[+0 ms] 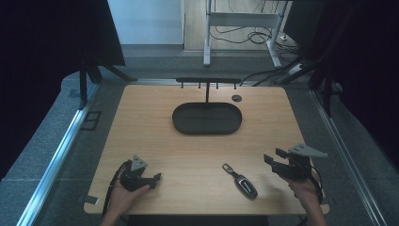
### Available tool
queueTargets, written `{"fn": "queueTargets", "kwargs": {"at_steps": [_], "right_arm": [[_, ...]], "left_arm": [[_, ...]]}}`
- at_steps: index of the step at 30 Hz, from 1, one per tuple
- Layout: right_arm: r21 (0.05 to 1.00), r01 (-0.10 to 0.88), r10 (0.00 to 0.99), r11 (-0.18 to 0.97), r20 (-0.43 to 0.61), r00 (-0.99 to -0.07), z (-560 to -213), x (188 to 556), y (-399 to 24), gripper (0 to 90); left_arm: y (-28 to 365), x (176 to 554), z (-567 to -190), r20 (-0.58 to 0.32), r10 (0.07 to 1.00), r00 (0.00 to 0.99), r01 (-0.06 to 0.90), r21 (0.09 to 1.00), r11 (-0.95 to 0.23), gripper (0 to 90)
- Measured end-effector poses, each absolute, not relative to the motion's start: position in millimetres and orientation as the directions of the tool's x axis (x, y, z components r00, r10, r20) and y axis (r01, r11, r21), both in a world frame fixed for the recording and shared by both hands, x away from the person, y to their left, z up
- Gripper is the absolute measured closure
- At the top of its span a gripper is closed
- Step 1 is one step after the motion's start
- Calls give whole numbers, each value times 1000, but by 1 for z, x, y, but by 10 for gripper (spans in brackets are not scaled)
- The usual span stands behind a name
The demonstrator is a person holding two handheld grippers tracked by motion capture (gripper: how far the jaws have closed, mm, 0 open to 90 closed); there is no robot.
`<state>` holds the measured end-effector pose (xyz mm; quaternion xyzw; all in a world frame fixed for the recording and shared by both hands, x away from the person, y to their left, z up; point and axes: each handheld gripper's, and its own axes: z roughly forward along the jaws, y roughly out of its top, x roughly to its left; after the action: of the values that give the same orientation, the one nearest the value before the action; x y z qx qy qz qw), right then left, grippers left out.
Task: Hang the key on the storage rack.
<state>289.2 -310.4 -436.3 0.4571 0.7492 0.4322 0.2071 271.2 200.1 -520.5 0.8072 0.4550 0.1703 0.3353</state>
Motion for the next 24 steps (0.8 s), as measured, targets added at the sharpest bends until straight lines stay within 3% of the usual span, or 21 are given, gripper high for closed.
{"fn": "queueTargets", "kwargs": {"at_steps": [24], "right_arm": [[710, 567, 754, 419, 77, -653, -432, 309, -244, 453]], "left_arm": [[200, 271, -520, -31, 848, 530, 621, 696, -362, 195]]}}
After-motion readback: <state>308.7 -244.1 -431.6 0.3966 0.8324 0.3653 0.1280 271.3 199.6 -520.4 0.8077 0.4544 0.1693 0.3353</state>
